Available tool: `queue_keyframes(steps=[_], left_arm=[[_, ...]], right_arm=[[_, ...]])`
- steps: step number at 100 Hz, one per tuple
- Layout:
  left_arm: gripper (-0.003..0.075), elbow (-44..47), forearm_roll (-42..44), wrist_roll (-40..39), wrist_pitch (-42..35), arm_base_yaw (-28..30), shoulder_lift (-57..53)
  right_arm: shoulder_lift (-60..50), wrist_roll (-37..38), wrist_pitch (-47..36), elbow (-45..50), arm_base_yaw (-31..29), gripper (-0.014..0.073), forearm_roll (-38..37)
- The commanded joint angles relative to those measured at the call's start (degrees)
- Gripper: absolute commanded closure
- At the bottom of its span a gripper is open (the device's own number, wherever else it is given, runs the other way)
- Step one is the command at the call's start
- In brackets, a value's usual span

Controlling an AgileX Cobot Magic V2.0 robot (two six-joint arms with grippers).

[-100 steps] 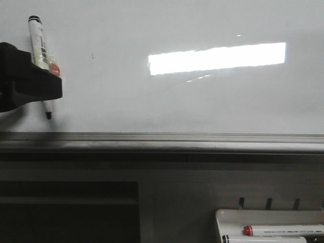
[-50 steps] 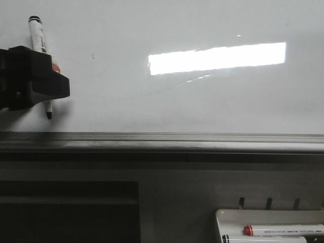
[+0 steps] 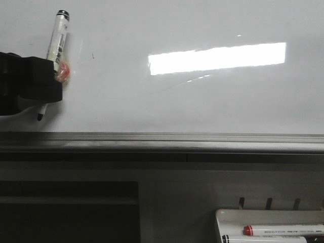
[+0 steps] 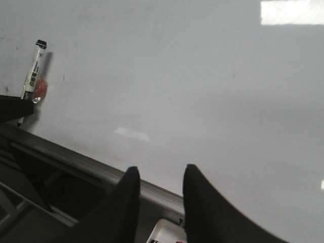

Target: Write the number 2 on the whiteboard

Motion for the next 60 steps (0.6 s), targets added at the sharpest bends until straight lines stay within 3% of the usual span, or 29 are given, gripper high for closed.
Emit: queue_keyframes(steps=[1,16,27,42,60], left_arm=[[0.0741,-1.51,5.14,-0.42,-2.62,-0.95,-2.22],[0.0741,-1.51,13.85,-0.42,0.45,-3.55,-5.94],[0.0741,-1.51,21.75,-0.31,4.24,-5.2,-9.37],[0.0741,-1.51,32.93,-0.2,10.84,-6.47,-13.56],[0.0741,-1.51,45.3,-0.2,16.03,-7.37,-17.38]], right_arm=[[2.0,-0.55,-1.61,-2.12,0.2,0.0413,0.94],[5.82,-4.98,-0.49,-2.31,4.38,0.0413,4.23],[9.36,-12.53,-0.98,-3.41,9.88,0.0413,7.53],[15.16,-17.32,-3.04,-6.14,18.06,0.04,7.67],[22.96,-20.12,-5.55,-9.33,27.12,0.0207,7.67]])
